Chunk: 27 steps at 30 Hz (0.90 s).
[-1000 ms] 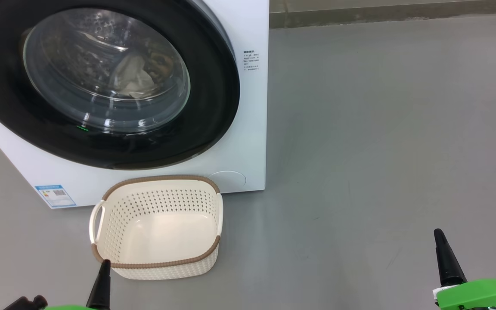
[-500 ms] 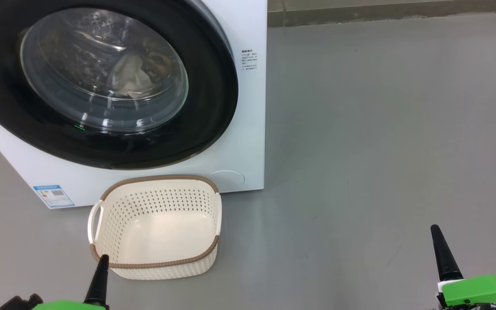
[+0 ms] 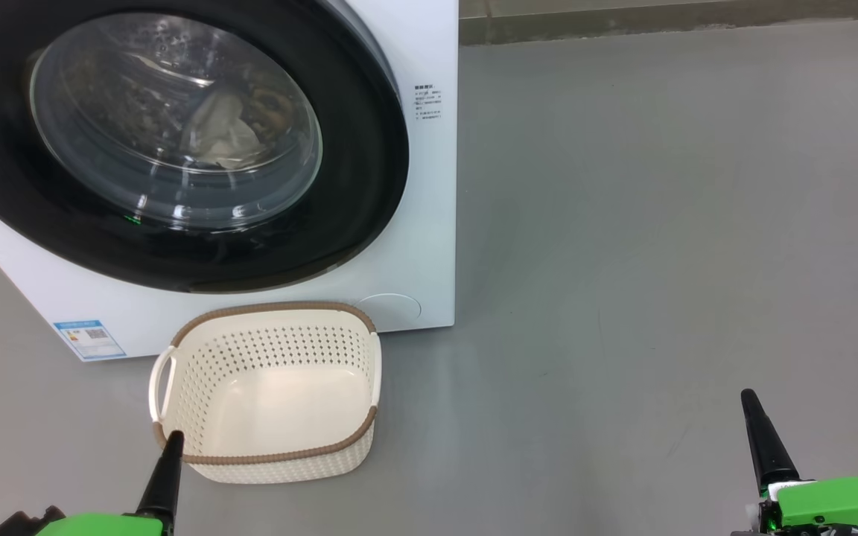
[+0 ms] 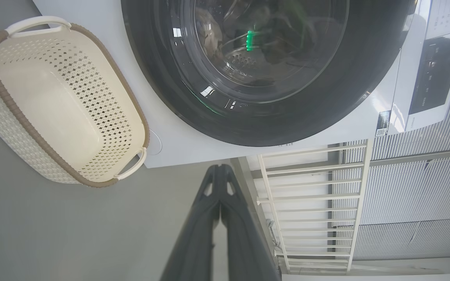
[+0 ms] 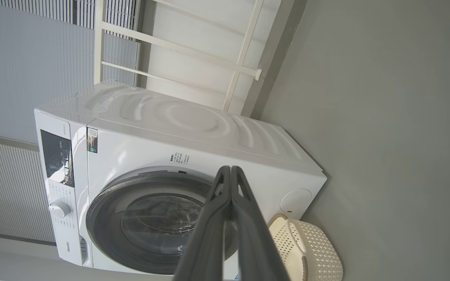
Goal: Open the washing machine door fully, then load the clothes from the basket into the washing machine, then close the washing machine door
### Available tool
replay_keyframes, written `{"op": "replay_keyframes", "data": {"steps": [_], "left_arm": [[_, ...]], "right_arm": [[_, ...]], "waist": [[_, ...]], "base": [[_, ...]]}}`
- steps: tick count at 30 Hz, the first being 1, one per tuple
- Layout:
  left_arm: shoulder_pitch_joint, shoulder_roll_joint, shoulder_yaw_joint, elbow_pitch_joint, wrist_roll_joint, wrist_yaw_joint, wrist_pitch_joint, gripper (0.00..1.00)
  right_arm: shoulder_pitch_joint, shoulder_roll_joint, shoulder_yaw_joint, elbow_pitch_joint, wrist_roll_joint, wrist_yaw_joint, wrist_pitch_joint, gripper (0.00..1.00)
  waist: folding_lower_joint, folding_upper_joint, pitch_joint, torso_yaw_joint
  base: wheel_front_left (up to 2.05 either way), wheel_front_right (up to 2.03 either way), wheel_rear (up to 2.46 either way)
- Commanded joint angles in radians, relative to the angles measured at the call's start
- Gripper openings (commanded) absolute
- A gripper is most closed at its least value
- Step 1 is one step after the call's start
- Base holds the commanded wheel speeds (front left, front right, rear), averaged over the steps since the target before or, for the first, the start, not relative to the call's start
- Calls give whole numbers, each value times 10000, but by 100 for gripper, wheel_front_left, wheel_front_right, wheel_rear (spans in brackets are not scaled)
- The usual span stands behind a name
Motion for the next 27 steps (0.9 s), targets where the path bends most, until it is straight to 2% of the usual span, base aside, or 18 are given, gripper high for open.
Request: {"op": "replay_keyframes", "data": {"steps": [1, 20, 27], "left_arm": [[-452, 181, 332, -236, -264, -26, 98, 0], [-628, 189, 652, -240, -2176, -29, 665, 0], [-632, 183, 669, -240, -2212, -29, 686, 0]], "right_arm": [[-480, -139, 272, -218, 347, -9, 114, 0], [-608, -159, 461, -97, 2893, -19, 679, 0], [-611, -160, 466, -94, 2952, -19, 692, 0]], "waist": [[0, 0, 3, -4], [0, 0, 42, -67], [0, 0, 43, -69]], "base": [[0, 0, 0], [0, 0, 0], [0, 0, 0]]}}
